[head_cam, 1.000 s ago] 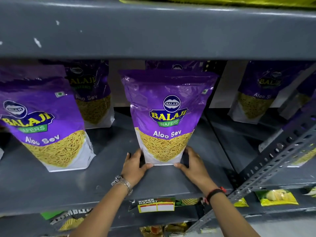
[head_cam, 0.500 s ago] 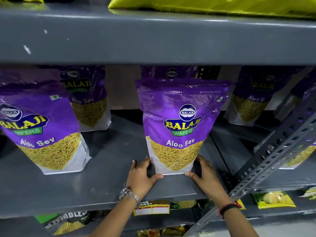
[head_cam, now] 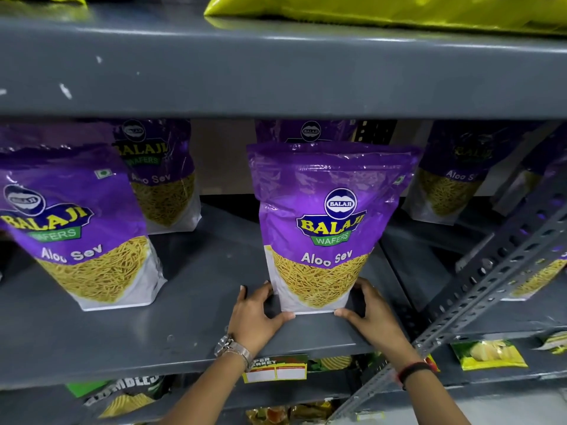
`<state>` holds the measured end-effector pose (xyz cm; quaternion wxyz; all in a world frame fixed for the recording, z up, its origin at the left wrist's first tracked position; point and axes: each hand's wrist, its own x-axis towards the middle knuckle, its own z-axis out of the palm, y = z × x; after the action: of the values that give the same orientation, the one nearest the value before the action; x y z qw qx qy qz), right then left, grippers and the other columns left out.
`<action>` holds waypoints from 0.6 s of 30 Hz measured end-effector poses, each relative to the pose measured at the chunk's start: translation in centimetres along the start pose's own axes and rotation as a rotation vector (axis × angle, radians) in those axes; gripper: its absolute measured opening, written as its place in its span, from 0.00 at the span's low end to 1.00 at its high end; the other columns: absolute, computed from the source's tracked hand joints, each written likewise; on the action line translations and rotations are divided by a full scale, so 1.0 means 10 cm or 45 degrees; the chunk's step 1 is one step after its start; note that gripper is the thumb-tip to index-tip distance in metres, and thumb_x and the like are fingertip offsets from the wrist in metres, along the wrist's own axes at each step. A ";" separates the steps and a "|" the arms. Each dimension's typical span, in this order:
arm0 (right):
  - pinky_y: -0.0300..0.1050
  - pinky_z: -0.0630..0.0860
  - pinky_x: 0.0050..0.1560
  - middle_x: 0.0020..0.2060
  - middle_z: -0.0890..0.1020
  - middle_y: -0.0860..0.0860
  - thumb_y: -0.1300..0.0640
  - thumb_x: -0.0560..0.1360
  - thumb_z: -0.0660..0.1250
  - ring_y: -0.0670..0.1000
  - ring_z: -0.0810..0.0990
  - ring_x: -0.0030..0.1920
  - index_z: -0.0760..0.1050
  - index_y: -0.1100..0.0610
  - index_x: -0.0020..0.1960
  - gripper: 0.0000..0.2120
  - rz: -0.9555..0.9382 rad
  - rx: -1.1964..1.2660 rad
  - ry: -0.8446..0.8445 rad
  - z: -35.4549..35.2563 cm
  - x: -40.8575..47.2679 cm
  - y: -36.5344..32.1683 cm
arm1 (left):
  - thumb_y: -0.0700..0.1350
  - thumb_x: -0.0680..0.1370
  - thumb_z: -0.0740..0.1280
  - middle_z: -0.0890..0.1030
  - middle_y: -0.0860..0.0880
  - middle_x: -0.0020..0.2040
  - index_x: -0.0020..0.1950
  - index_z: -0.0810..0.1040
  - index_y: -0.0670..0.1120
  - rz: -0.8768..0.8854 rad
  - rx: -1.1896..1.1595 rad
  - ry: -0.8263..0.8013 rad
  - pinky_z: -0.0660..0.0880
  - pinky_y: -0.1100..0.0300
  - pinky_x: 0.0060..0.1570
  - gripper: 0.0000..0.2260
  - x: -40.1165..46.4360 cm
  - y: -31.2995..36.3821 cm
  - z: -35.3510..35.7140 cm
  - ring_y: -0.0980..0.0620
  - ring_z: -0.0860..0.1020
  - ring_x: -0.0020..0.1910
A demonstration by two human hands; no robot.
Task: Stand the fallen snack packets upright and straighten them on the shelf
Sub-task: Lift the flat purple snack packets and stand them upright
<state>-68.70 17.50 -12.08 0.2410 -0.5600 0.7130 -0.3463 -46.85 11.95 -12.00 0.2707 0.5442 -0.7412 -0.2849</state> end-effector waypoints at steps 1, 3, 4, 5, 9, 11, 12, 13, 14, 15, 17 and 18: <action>0.48 0.70 0.59 0.59 0.76 0.56 0.57 0.64 0.75 0.56 0.72 0.60 0.68 0.55 0.61 0.28 0.009 -0.006 -0.003 0.00 0.00 0.01 | 0.53 0.66 0.72 0.80 0.49 0.59 0.59 0.72 0.50 -0.013 0.004 -0.006 0.54 0.53 0.72 0.23 0.00 0.00 0.00 0.44 0.71 0.62; 0.45 0.69 0.57 0.60 0.76 0.56 0.57 0.64 0.75 0.55 0.72 0.61 0.67 0.55 0.61 0.29 0.017 -0.020 -0.019 -0.01 0.01 0.00 | 0.54 0.67 0.71 0.79 0.49 0.61 0.60 0.71 0.50 -0.028 0.025 -0.029 0.53 0.54 0.71 0.25 0.01 0.00 0.01 0.43 0.69 0.65; 0.45 0.68 0.57 0.61 0.76 0.56 0.57 0.64 0.75 0.55 0.72 0.61 0.67 0.56 0.62 0.29 0.017 -0.025 -0.018 -0.02 0.00 0.00 | 0.55 0.67 0.70 0.78 0.49 0.62 0.62 0.69 0.49 -0.022 0.031 -0.046 0.53 0.55 0.71 0.26 0.01 0.00 0.02 0.43 0.68 0.66; 0.44 0.68 0.57 0.61 0.75 0.56 0.58 0.64 0.75 0.55 0.72 0.61 0.66 0.56 0.63 0.31 0.018 -0.019 0.008 -0.01 -0.03 -0.02 | 0.54 0.67 0.70 0.76 0.49 0.63 0.63 0.68 0.49 -0.012 0.013 -0.059 0.53 0.57 0.70 0.27 0.01 -0.01 0.02 0.42 0.67 0.66; 0.44 0.67 0.59 0.55 0.76 0.54 0.52 0.64 0.75 0.55 0.75 0.58 0.70 0.58 0.59 0.27 -0.007 0.096 0.565 0.04 -0.30 -0.23 | 0.50 0.69 0.70 0.66 0.48 0.71 0.70 0.57 0.49 0.052 -0.166 -0.023 0.48 0.59 0.71 0.34 -0.06 -0.11 -0.11 0.47 0.61 0.71; 0.35 0.64 0.58 0.49 0.75 0.52 0.41 0.69 0.66 0.54 0.74 0.53 0.71 0.58 0.54 0.24 -0.170 0.008 0.778 0.13 -0.46 -0.43 | 0.47 0.71 0.69 0.62 0.48 0.72 0.70 0.55 0.50 0.160 -0.163 0.077 0.46 0.59 0.71 0.32 -0.12 -0.23 -0.30 0.49 0.58 0.72; 0.33 0.63 0.56 0.47 0.76 0.54 0.38 0.71 0.61 0.53 0.72 0.52 0.71 0.59 0.53 0.24 -0.262 -0.067 0.784 0.20 -0.53 -0.56 | 0.46 0.71 0.69 0.62 0.49 0.71 0.68 0.55 0.51 0.214 -0.151 0.136 0.47 0.57 0.71 0.31 -0.15 -0.31 -0.43 0.48 0.58 0.72; 0.34 0.63 0.55 0.46 0.78 0.57 0.39 0.73 0.58 0.53 0.71 0.51 0.71 0.60 0.52 0.23 -0.335 -0.134 0.764 0.30 -0.57 -0.70 | 0.44 0.71 0.69 0.62 0.50 0.70 0.67 0.55 0.51 0.263 -0.134 0.191 0.49 0.54 0.71 0.30 -0.20 -0.41 -0.58 0.47 0.58 0.72; 0.35 0.63 0.55 0.45 0.79 0.61 0.41 0.75 0.56 0.54 0.71 0.50 0.70 0.60 0.52 0.21 -0.413 -0.180 0.738 0.42 -0.59 -0.85 | 0.43 0.71 0.69 0.62 0.51 0.69 0.67 0.57 0.50 0.304 -0.111 0.235 0.53 0.53 0.71 0.29 -0.25 -0.51 -0.74 0.46 0.58 0.71; 0.34 0.62 0.56 0.44 0.80 0.62 0.43 0.76 0.56 0.53 0.71 0.50 0.70 0.59 0.52 0.19 -0.478 -0.206 0.698 0.56 -0.60 -0.99 | 0.43 0.71 0.69 0.63 0.50 0.68 0.67 0.60 0.48 0.345 -0.085 0.265 0.56 0.54 0.71 0.28 -0.31 -0.60 -0.89 0.46 0.60 0.71; 0.31 0.59 0.61 0.46 0.80 0.60 0.46 0.77 0.55 0.51 0.71 0.52 0.70 0.57 0.55 0.16 -0.558 -0.184 0.543 0.92 -0.57 -1.31 | 0.47 0.74 0.65 0.65 0.48 0.68 0.67 0.65 0.43 0.410 0.005 0.280 0.56 0.61 0.69 0.23 -0.44 -0.84 -1.23 0.48 0.62 0.70; 0.30 0.58 0.63 0.48 0.79 0.59 0.47 0.76 0.56 0.50 0.70 0.53 0.69 0.56 0.57 0.16 -0.569 -0.163 0.449 1.08 -0.53 -1.44 | 0.51 0.75 0.60 0.67 0.47 0.67 0.66 0.66 0.41 0.422 0.059 0.273 0.53 0.64 0.69 0.23 -0.49 -0.95 -1.37 0.49 0.63 0.69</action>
<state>-50.35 18.31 -8.31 -0.0045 -0.6484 0.6233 -0.4370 -29.60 12.61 -9.74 0.3784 0.4481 -0.7940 -0.1597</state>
